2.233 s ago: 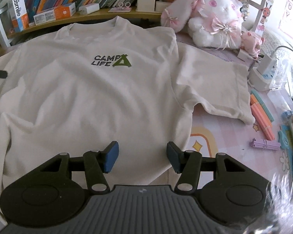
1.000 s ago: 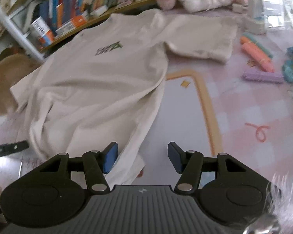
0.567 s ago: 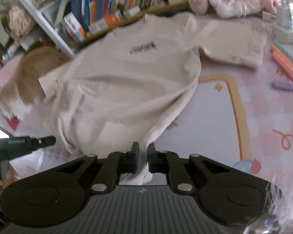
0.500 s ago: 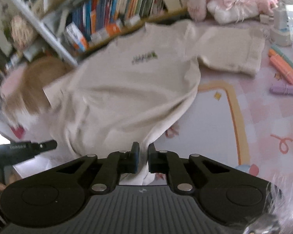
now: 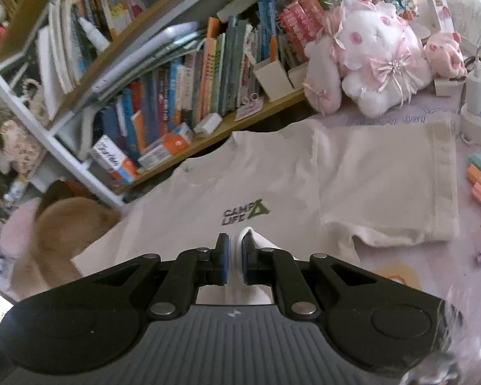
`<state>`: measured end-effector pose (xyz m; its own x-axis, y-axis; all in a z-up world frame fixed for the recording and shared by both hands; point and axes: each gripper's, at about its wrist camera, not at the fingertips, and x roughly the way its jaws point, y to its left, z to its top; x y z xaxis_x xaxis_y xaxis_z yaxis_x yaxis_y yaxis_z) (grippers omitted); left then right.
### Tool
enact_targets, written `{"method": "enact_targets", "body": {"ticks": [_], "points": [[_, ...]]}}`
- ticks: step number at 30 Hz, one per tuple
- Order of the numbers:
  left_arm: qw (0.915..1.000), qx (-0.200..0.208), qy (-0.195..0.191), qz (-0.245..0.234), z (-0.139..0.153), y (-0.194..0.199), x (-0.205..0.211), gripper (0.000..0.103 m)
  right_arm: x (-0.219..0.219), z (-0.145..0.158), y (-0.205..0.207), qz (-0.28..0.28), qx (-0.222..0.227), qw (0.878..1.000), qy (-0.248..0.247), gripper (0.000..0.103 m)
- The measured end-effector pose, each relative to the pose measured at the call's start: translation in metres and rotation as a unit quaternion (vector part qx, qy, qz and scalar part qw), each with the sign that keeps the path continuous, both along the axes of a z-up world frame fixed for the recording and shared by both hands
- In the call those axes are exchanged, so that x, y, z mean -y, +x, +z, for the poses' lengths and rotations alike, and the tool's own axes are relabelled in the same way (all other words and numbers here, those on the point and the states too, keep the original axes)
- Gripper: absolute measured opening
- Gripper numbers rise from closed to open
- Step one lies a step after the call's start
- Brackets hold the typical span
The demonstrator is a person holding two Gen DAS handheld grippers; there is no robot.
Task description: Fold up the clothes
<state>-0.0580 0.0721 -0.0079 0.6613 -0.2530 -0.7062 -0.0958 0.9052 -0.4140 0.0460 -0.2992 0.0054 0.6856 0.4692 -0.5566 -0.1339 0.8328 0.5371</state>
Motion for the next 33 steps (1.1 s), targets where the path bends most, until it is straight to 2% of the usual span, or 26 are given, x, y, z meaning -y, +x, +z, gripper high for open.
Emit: {"method": "enact_targets", "body": {"ticks": [3,4,7,9,10,15,17,20,21,22,23,24,26,28,30,31,33], "points": [[0.9987,-0.039,0.013,-0.031,-0.018,-0.012,0.006,0.023,-0.007,-0.011,0.009,-0.01,-0.013,0.999,-0.033,0.008],[0.9978,-0.047,0.025,-0.039,-0.022,-0.015,0.008,0.031,-0.008,-0.016,0.011,-0.011,-0.019,0.999,-0.047,0.008],[0.9963,-0.048,0.054,-0.045,-0.023,-0.021,0.002,0.051,-0.001,-0.025,0.002,-0.006,-0.04,0.997,-0.063,0.013],[0.9977,-0.038,0.044,-0.034,-0.019,-0.023,-0.013,0.052,0.006,-0.027,-0.014,0.001,-0.047,0.997,-0.065,0.036],[0.9985,-0.035,0.035,-0.024,-0.019,-0.023,-0.022,0.052,0.01,-0.028,-0.024,0.005,-0.052,0.996,-0.072,0.038],[0.9986,-0.042,0.029,0.011,-0.028,-0.013,-0.048,0.049,0.023,-0.036,-0.072,0.033,-0.075,0.992,-0.099,0.039],[0.9986,-0.041,0.032,0.01,-0.033,-0.007,-0.047,0.047,0.019,-0.04,-0.087,0.057,-0.071,0.99,-0.103,0.039],[0.9985,-0.035,0.04,0.007,-0.038,0.002,-0.043,0.045,0.001,-0.042,-0.1,0.094,-0.04,0.984,-0.148,0.038],[0.9983,-0.034,0.048,0.004,-0.039,0.004,-0.041,0.039,-0.005,-0.043,-0.101,0.1,-0.025,0.981,-0.162,0.038],[0.9979,-0.033,0.055,0.0,-0.04,0.007,-0.04,0.021,-0.011,-0.044,-0.101,0.105,-0.012,0.979,-0.172,0.038],[0.9975,-0.033,0.063,-0.004,-0.04,0.009,-0.039,0.007,-0.016,-0.046,-0.1,0.109,-0.002,0.977,-0.181,0.036],[0.9975,-0.035,0.061,-0.008,-0.041,0.012,-0.04,0.004,-0.021,-0.047,-0.099,0.113,0.001,0.976,-0.188,0.024],[0.9988,-0.042,0.021,-0.011,-0.037,0.013,-0.05,0.001,-0.027,-0.049,-0.097,0.126,-0.009,0.973,-0.194,0.004],[0.9988,-0.022,-0.042,-0.01,-0.02,0.01,-0.065,0.001,-0.021,-0.038,-0.101,0.162,-0.02,0.978,-0.129,0.004],[0.9938,0.005,-0.11,-0.009,0.0,0.005,-0.082,0.001,-0.013,-0.025,-0.106,0.199,-0.029,0.978,-0.051,0.004],[0.99,0.022,-0.139,-0.012,0.012,0.005,-0.088,0.001,-0.004,-0.017,-0.108,0.21,-0.023,0.977,0.011,0.004],[0.9849,0.053,-0.165,-0.01,0.03,0.016,-0.096,0.001,0.018,-0.001,-0.106,0.192,0.003,0.973,0.128,0.004]]}}
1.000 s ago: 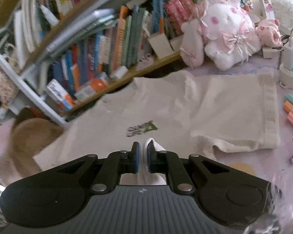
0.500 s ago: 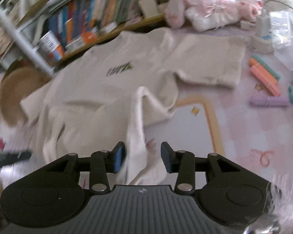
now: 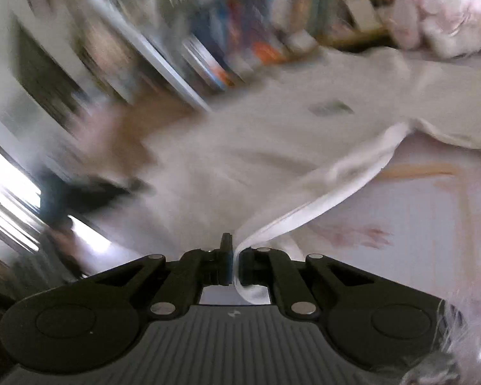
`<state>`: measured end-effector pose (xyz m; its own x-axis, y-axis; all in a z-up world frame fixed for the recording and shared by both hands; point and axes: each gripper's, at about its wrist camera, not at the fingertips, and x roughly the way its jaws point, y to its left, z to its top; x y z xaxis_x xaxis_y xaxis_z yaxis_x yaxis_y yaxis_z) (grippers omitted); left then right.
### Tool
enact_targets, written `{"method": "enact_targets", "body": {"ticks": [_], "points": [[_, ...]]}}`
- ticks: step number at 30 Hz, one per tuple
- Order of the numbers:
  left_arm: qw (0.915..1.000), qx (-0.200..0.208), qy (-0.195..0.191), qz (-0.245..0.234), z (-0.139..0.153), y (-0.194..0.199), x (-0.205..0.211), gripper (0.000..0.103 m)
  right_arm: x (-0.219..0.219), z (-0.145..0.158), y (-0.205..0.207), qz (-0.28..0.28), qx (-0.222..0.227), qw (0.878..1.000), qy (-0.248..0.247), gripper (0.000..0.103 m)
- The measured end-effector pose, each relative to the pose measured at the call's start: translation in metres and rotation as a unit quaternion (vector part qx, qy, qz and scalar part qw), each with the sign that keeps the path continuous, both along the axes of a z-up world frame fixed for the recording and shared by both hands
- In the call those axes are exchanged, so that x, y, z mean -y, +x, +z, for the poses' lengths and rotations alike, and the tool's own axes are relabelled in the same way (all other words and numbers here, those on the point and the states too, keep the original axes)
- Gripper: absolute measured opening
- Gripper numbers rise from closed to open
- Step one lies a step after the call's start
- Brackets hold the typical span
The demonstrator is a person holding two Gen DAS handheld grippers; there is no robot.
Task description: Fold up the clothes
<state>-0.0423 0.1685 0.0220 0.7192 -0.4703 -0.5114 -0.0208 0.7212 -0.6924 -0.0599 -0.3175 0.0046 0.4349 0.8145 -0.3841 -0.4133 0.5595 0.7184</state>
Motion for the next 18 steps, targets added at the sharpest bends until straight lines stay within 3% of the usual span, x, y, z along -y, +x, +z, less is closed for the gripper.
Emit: {"method": "enact_targets", "body": {"ticks": [2,4,5,7,10,13,15,18], "points": [[0.9993,0.008,-0.022,0.03,0.005,0.021,-0.008,0.002,0.023,0.008,0.015,-0.096,0.0,0.994,0.047,0.004],[0.9962,-0.009,-0.04,0.076,-0.003,0.048,-0.016,0.003,0.034,0.003,0.038,-0.204,-0.02,0.979,-0.005,0.004],[0.995,-0.027,-0.026,0.093,-0.008,0.063,-0.017,0.011,0.034,-0.001,0.049,-0.242,-0.023,0.968,-0.055,0.004],[0.9872,-0.098,0.065,0.108,-0.021,0.087,-0.011,0.01,0.024,-0.014,0.062,-0.244,-0.029,0.959,-0.144,0.004],[0.9752,-0.137,0.152,0.083,-0.033,0.084,0.003,0.012,0.009,-0.032,0.073,-0.219,-0.037,0.943,-0.246,0.004],[0.9782,-0.125,0.155,0.058,-0.042,0.056,0.01,0.02,0.006,-0.041,0.062,-0.197,-0.035,0.945,-0.26,0.012],[0.9803,-0.126,0.141,0.056,-0.05,0.036,0.01,0.023,0.01,-0.045,0.056,-0.202,-0.053,0.948,-0.241,0.026],[0.9839,-0.124,0.118,0.05,-0.059,0.012,0.013,0.025,0.015,-0.047,0.048,-0.207,-0.071,0.952,-0.215,0.03]]}}
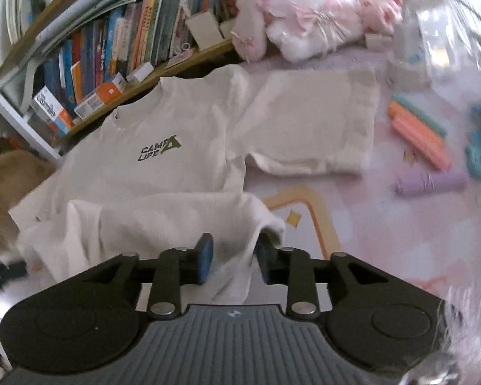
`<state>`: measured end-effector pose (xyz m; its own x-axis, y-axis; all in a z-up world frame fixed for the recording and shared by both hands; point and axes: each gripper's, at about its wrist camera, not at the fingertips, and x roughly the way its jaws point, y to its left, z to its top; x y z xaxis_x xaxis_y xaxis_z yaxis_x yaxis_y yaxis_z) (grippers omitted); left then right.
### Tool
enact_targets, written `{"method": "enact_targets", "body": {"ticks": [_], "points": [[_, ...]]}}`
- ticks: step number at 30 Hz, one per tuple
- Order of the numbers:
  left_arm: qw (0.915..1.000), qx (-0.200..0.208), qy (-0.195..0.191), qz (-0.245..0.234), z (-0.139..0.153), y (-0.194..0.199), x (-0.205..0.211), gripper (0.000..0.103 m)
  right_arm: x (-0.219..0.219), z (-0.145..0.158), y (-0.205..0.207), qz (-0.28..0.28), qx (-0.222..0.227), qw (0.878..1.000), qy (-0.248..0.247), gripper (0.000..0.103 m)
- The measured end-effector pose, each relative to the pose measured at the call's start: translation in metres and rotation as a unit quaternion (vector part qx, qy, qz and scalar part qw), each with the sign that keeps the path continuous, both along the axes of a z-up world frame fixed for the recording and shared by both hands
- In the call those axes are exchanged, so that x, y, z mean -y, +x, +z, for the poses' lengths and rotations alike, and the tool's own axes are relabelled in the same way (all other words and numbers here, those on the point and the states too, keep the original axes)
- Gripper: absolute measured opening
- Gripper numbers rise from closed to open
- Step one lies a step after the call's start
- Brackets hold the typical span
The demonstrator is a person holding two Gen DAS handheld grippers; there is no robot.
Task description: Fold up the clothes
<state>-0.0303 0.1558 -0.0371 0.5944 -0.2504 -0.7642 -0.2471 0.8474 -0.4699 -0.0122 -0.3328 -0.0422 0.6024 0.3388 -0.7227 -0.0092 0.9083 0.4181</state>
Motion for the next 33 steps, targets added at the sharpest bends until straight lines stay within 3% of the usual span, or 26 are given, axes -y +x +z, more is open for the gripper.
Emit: {"method": "enact_targets", "body": {"ticks": [5,9,12,15,16,17,18,20,23,25,29,33], "points": [[0.9996,0.018,0.008,-0.021,-0.005,-0.015,0.019,0.049,-0.001,-0.002,-0.022,0.014,-0.017,1.0,0.015,0.031],[0.9978,0.029,0.032,-0.05,-0.004,-0.006,0.035,0.049,-0.008,-0.011,-0.029,0.008,-0.027,0.999,0.018,0.031],[0.9935,0.013,0.088,-0.071,-0.007,0.006,0.049,0.049,-0.011,-0.015,-0.033,-0.003,-0.028,0.999,0.022,0.032],[0.9858,0.02,0.143,-0.086,-0.01,0.009,0.068,0.045,-0.014,-0.015,-0.036,-0.005,-0.033,0.999,0.03,0.033],[0.9834,0.024,0.156,-0.09,-0.011,0.009,0.073,0.039,-0.015,-0.014,-0.037,-0.004,-0.034,0.999,0.034,0.033],[0.9808,0.028,0.168,-0.095,-0.012,0.009,0.078,0.022,-0.014,-0.014,-0.039,-0.005,-0.035,0.999,0.038,0.033],[0.9792,0.03,0.175,-0.099,-0.012,0.01,0.081,0.016,-0.014,-0.014,-0.04,-0.006,-0.037,0.998,0.046,0.033],[0.9845,0.025,0.146,-0.094,-0.013,0.01,0.077,0.002,-0.013,-0.016,-0.04,-0.009,-0.041,0.997,0.062,0.033],[0.9921,0.023,0.101,-0.071,-0.011,0.005,0.066,0.002,-0.012,-0.02,-0.039,-0.011,-0.048,0.995,0.086,0.03],[0.9941,0.034,0.091,-0.048,-0.002,-0.009,0.056,0.002,-0.011,-0.02,-0.038,-0.002,-0.053,0.994,0.096,0.018],[0.9945,0.065,0.081,0.017,0.031,-0.05,0.024,0.002,-0.004,-0.017,-0.036,0.022,-0.064,0.992,0.103,0.012],[0.9896,0.082,0.081,0.087,0.07,-0.102,-0.005,0.002,0.017,-0.003,-0.038,0.052,-0.073,0.991,0.097,0.009]]}}
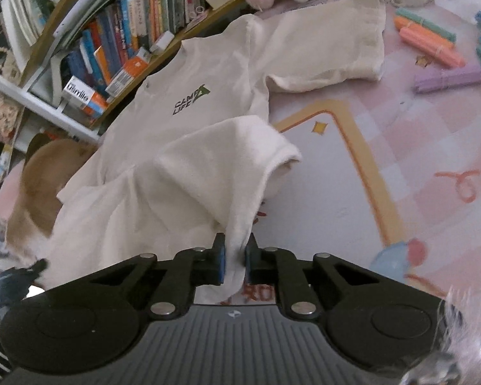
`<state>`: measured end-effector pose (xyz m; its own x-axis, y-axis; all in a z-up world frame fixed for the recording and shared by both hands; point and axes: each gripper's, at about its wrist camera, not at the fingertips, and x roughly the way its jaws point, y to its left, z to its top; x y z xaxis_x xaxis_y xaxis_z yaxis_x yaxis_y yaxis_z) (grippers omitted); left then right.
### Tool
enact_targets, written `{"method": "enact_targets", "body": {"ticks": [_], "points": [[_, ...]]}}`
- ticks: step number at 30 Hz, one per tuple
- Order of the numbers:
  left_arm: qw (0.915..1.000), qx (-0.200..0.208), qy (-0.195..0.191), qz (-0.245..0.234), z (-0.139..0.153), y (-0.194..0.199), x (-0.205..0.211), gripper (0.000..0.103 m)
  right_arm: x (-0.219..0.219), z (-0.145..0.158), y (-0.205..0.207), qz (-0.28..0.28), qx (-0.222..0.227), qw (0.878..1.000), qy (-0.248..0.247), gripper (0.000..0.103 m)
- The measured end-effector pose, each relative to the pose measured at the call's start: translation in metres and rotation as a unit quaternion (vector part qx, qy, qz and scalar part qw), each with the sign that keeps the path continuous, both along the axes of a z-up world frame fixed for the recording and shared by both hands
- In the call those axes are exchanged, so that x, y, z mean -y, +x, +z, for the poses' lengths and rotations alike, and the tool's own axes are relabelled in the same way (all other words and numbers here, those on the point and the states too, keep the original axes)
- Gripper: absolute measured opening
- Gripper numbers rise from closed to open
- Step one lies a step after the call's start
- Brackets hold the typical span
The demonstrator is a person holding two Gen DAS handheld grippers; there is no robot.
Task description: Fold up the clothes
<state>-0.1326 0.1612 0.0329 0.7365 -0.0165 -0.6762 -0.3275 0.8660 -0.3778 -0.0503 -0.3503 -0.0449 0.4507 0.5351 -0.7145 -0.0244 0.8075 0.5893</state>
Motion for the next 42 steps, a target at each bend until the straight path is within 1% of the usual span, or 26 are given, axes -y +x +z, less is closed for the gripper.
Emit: {"method": "enact_targets", "body": {"ticks": [3,5,8,9,11,14,18,21,22,23,24,25,27,28,30,31,32,33,34,36,37,39,40,41,42], "points": [[0.9995,0.012,-0.007,0.027,0.028,-0.039,-0.009,0.002,0.02,0.018,-0.006,0.035,-0.009,0.999,-0.006,0.008],[0.9991,0.017,-0.024,0.031,0.039,-0.056,-0.011,0.002,0.032,0.034,-0.013,0.058,-0.013,0.998,0.014,0.008],[0.9987,0.012,-0.043,0.026,0.041,-0.069,-0.015,0.002,0.047,0.059,-0.025,0.064,0.002,0.996,0.056,0.008],[0.9987,0.008,-0.045,0.021,0.038,-0.069,-0.016,0.002,0.049,0.064,-0.028,0.063,0.006,0.996,0.058,0.008],[0.9988,-0.008,-0.046,0.012,0.028,-0.068,-0.017,0.002,0.046,0.067,-0.037,0.058,0.016,0.998,0.032,0.008],[0.9977,-0.016,-0.066,-0.003,0.018,-0.072,-0.023,0.002,0.038,0.061,-0.053,0.033,0.012,0.999,-0.003,0.007],[0.9961,-0.016,-0.075,-0.043,0.014,-0.08,-0.026,0.002,0.031,0.057,-0.075,0.012,0.012,1.0,-0.02,0.006],[0.9941,-0.018,-0.075,-0.076,0.012,-0.082,-0.024,0.002,0.032,0.06,-0.088,-0.01,0.017,1.0,-0.022,0.006],[0.9938,-0.024,-0.063,-0.088,0.011,-0.082,-0.02,0.002,0.032,0.059,-0.091,-0.021,0.018,0.999,-0.026,0.006],[0.9934,-0.033,-0.042,-0.101,0.01,-0.08,-0.014,0.002,0.032,0.058,-0.094,-0.034,0.015,0.999,-0.026,0.006],[0.9926,-0.038,-0.024,-0.113,0.01,-0.079,-0.008,0.002,0.033,0.057,-0.099,-0.046,0.011,0.999,-0.022,0.006],[0.9917,-0.038,-0.016,-0.122,0.012,-0.08,-0.005,0.002,0.033,0.058,-0.103,-0.052,0.009,0.998,-0.016,0.006],[0.9907,-0.032,-0.026,-0.129,0.014,-0.082,-0.006,0.002,0.032,0.062,-0.112,-0.057,0.009,0.998,0.002,0.006],[0.9904,-0.031,-0.034,-0.13,0.014,-0.083,-0.009,0.002,0.031,0.064,-0.116,-0.057,0.01,0.998,0.02,0.006],[0.9883,-0.047,-0.056,-0.134,0.005,-0.083,-0.017,0.003,0.03,0.069,-0.122,-0.055,0.013,0.997,0.06,0.006],[0.9865,-0.061,-0.064,-0.137,-0.002,-0.082,-0.02,0.003,0.028,0.07,-0.123,-0.055,0.012,0.997,0.048,0.006],[0.9846,-0.077,-0.069,-0.141,-0.009,-0.082,-0.021,0.003,0.025,0.07,-0.123,-0.056,0.008,0.998,0.019,0.006],[0.9833,-0.089,-0.065,-0.145,-0.014,-0.082,-0.02,0.003,0.02,0.069,-0.122,-0.05,0.004,0.998,-0.034,0.007],[0.9823,-0.095,-0.057,-0.151,-0.019,-0.083,-0.018,0.003,0.015,0.064,-0.122,-0.042,-0.002,0.996,-0.084,0.007],[0.981,-0.097,-0.044,-0.162,-0.024,-0.085,-0.013,0.003,0.006,0.053,-0.123,-0.025,-0.016,0.986,-0.165,0.007],[0.9803,-0.096,-0.038,-0.168,-0.027,-0.086,-0.01,0.003,0.005,0.048,-0.124,-0.025,-0.019,0.984,-0.176,0.007],[0.9796,-0.098,-0.03,-0.173,-0.033,-0.086,-0.006,0.003,0.01,0.041,-0.127,-0.042,-0.013,0.988,-0.146,0.01],[0.9792,-0.104,-0.023,-0.172,-0.035,-0.085,-0.006,0.003,0.011,0.038,-0.128,-0.054,-0.012,0.989,-0.136,0.014],[0.9788,-0.111,-0.014,-0.171,-0.038,-0.084,-0.006,0.005,0.012,0.036,-0.129,-0.064,-0.009,0.989,-0.135,0.027],[0.9782,-0.116,-0.004,-0.172,-0.04,-0.084,-0.006,0.006,0.011,0.035,-0.131,-0.068,-0.004,0.988,-0.139,0.035]]}}
